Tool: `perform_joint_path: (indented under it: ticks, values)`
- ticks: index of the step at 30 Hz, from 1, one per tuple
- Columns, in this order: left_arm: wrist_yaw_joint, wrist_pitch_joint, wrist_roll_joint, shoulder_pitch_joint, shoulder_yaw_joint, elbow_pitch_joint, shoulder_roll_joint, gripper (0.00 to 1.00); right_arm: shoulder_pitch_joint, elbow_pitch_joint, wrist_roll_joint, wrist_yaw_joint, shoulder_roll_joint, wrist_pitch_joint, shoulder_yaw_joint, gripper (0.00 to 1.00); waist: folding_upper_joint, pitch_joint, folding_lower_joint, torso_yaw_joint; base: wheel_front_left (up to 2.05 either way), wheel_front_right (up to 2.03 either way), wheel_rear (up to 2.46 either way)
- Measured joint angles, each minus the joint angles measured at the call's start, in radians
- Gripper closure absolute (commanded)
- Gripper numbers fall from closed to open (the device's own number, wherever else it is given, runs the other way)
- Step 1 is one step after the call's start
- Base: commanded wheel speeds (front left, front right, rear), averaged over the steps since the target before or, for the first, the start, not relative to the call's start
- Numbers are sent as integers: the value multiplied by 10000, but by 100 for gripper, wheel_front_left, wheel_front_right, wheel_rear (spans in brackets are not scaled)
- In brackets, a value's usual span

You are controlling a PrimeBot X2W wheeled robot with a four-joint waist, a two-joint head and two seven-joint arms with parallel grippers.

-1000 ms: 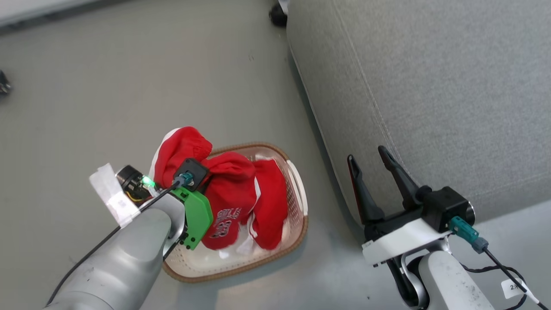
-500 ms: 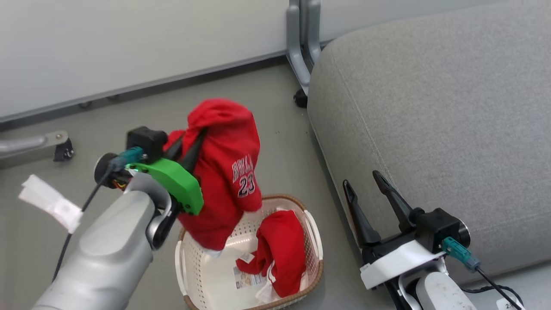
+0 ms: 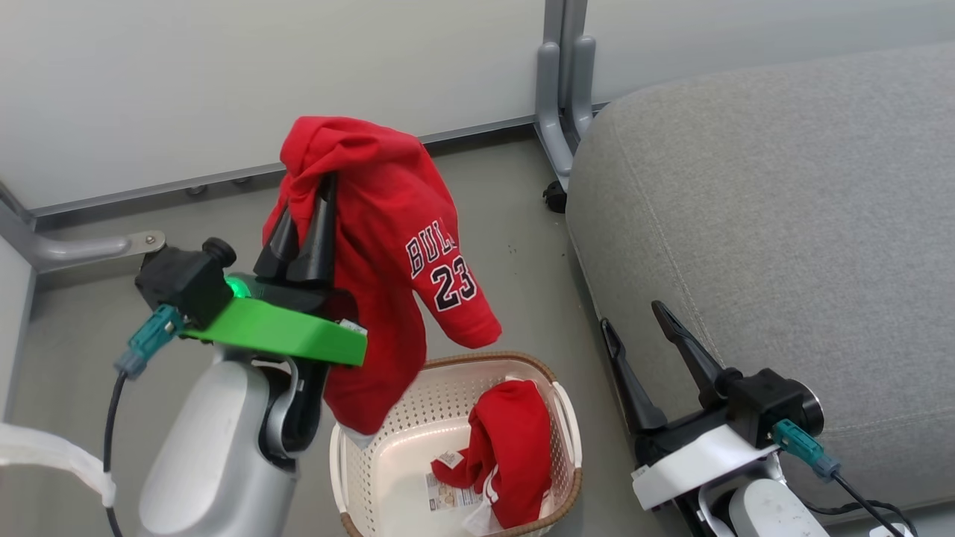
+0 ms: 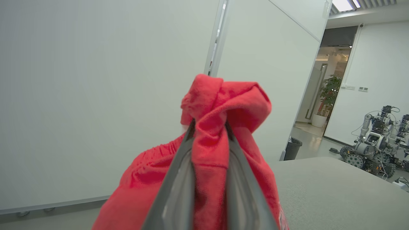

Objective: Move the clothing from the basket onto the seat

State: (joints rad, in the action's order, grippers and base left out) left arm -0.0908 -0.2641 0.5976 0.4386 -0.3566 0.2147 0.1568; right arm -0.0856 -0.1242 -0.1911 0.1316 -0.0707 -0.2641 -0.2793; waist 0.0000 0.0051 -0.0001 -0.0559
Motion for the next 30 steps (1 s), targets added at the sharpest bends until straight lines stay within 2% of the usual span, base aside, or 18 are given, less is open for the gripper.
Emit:
perform_joint_path:
  ticks: [3,8,18,30]
  values:
    - [-221,0,-474,-397,430,-596,-500,100,20,2,0,0,-17,0,-65,0,0,-24,0,125,0,0,0]
    - [-339,2,-903,-851,382,-1139,-882,100,19,17,-10,0,-102,0,-261,0,0,-72,0,246,0,0,0]
    - [-372,2,-865,-1227,-412,-2038,-1053,100,22,12,-82,0,-151,0,-389,0,0,-189,0,261,0,0,0]
    - [-378,0,-736,-1318,-589,-2359,-1062,100,29,-50,-84,0,-79,0,-376,0,0,-206,0,151,0,0,0]
